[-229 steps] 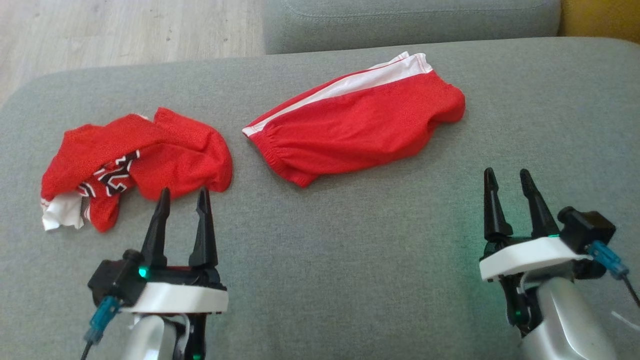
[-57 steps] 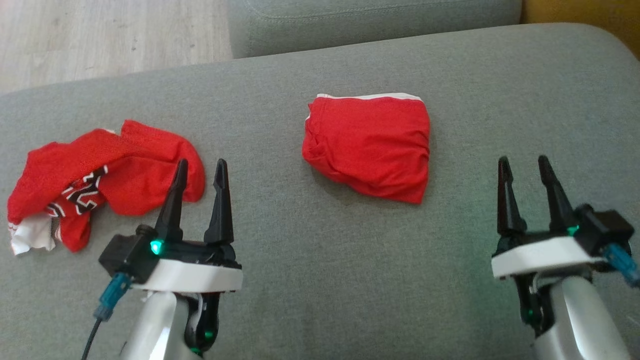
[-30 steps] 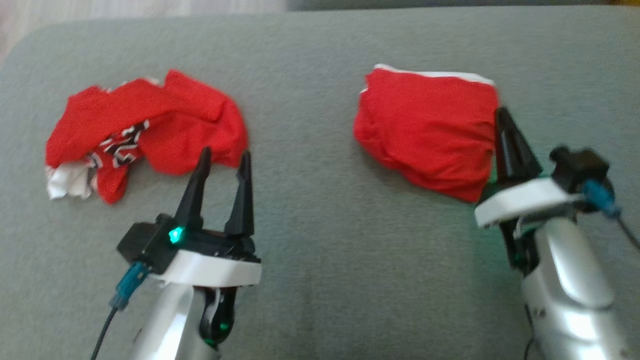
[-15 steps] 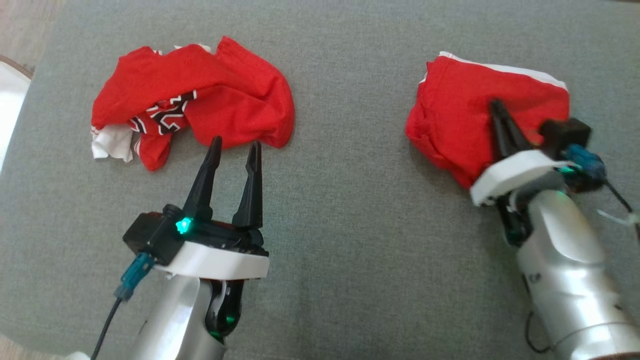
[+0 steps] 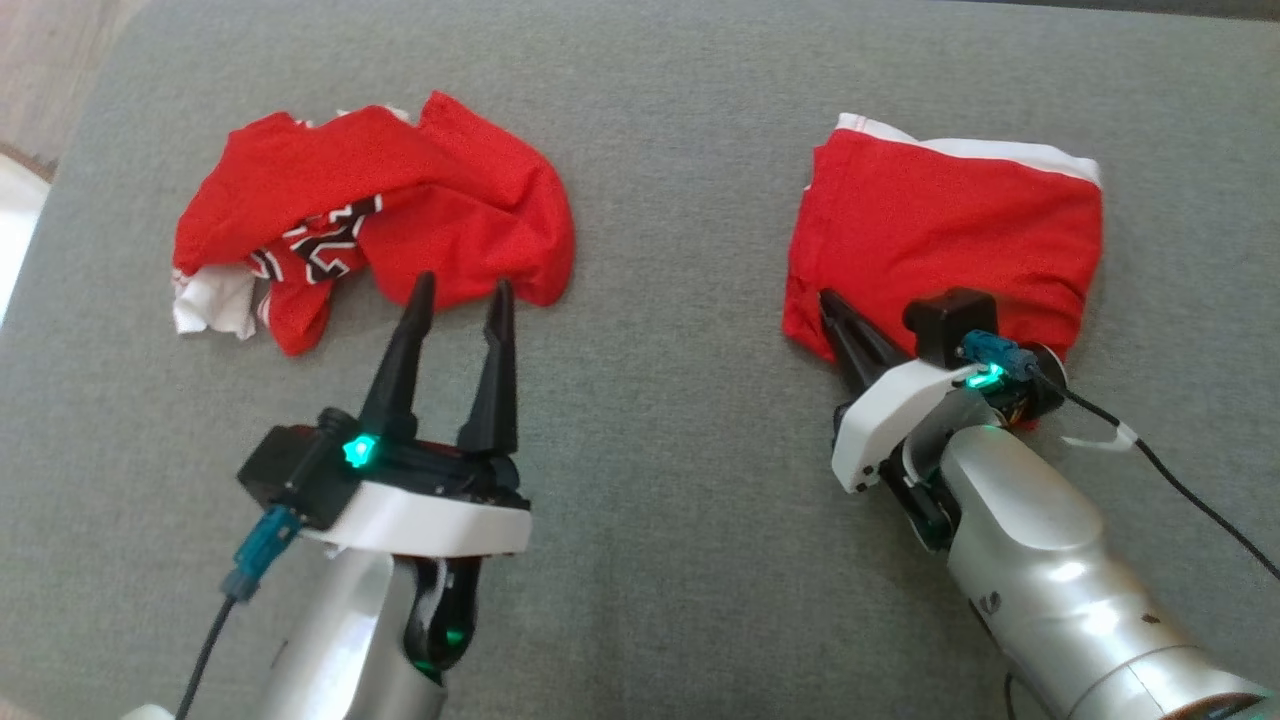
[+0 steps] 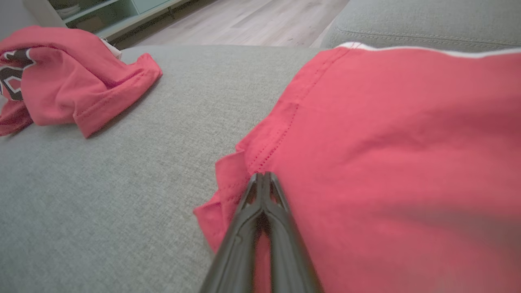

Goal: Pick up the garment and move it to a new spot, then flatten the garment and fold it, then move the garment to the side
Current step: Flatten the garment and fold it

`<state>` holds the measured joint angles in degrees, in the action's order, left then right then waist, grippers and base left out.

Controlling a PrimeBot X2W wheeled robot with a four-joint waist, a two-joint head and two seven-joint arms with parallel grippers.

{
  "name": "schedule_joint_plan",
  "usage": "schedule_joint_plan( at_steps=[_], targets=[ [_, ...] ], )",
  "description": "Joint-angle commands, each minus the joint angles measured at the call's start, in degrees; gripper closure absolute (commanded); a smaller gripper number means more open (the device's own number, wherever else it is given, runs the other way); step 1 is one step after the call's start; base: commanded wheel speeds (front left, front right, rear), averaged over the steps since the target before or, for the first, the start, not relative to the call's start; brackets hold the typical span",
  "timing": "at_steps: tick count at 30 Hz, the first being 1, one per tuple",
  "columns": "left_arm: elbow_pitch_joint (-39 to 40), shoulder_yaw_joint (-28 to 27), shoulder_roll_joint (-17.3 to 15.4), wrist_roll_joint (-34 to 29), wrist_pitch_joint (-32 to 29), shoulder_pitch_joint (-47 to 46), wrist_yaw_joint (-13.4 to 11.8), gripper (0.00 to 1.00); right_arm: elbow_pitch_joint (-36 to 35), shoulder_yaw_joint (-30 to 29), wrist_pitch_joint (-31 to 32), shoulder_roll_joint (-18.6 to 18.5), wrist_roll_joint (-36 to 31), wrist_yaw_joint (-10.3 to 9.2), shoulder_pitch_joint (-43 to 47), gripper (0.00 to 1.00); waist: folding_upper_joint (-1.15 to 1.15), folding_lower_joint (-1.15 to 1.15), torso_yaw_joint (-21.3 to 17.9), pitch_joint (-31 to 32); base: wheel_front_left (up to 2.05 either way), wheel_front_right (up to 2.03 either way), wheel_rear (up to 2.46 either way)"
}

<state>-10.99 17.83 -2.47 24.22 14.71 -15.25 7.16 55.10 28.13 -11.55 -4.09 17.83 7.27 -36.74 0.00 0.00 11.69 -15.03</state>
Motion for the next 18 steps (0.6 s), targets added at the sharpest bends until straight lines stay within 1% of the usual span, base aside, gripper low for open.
schedule_joint_plan(
  at_steps=[1,5,9,12,15,18],
  targets=[
    [1.49,-2.55,-0.41,-0.25,0.29,-1.46,0.33,0.0,-0.2,1.5,-0.41,1.18,1.09,0.22,-0.25,1.0,0.0,0.0,-0.53,0.32,0.0,0.0,0.0],
    [1.48,-3.47,-0.41,-0.57,0.29,-1.16,0.33,0.0,-1.23,1.33,-2.48,0.98,3.89,0.22,-1.04,1.0,0.0,0.0,-2.32,1.48,0.0,0.0,0.0],
    [1.9,-4.16,-0.41,-0.92,0.29,-0.67,0.33,0.0,-4.63,-1.05,-3.34,-0.36,4.79,0.22,-0.72,1.0,0.0,0.0,-4.57,2.9,0.0,0.0,0.0],
    [2.16,-4.77,-0.41,-1.34,0.29,-0.18,0.33,0.0,-10.46,-6.0,-3.41,-1.55,4.14,0.22,0.9,1.0,0.0,0.0,-6.61,3.98,0.0,0.0,0.0],
    [2.42,-5.27,-0.41,-1.65,0.29,0.23,0.33,0.0,-16.6,-11.81,-3.42,-2.23,1.45,0.22,4.3,1.0,0.0,0.0,-8.54,4.88,0.0,0.0,0.0],
    [2.59,-5.64,-0.41,-2.01,0.29,0.57,0.33,0.0,-22.16,-17.12,-3.43,-1.9,-2.32,0.22,8.77,1.0,0.0,0.0,-10.33,5.69,0.0,0.0,0.0]
  ],
)
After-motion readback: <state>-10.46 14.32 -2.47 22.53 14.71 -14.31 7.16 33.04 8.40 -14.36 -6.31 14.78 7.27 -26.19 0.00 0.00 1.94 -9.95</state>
